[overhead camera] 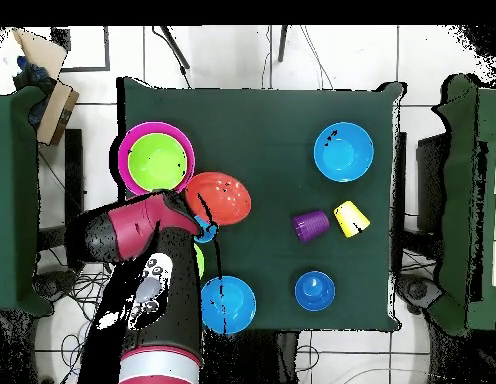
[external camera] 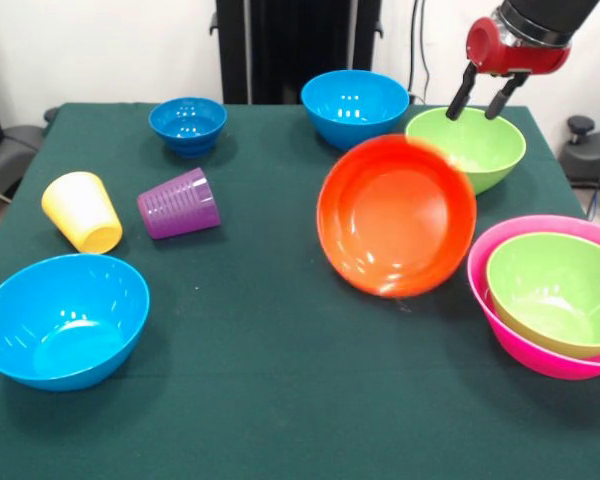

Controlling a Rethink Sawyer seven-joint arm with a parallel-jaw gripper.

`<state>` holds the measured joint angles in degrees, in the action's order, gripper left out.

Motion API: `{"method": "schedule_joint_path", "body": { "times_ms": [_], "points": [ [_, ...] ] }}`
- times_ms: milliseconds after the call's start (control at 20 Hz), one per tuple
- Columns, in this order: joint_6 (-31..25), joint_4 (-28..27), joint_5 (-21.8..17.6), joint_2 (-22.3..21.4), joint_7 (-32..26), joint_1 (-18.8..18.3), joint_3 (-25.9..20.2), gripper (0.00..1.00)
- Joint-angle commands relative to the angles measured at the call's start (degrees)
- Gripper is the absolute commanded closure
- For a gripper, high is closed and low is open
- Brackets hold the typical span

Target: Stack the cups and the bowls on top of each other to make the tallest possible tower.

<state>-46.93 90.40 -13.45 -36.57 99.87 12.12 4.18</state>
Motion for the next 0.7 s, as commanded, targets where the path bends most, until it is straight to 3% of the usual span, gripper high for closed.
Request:
{"method": "schedule_joint_path", "body": {
  "times_ms": [50,700],
  "points": [
    [-0.43,-0.61,0.23,1.79,7.09,0.25,-2.36,0.0],
    [-0.29,-1.15,0.36,2.09,7.81,0.46,-2.15,0.0]
  ]
}}
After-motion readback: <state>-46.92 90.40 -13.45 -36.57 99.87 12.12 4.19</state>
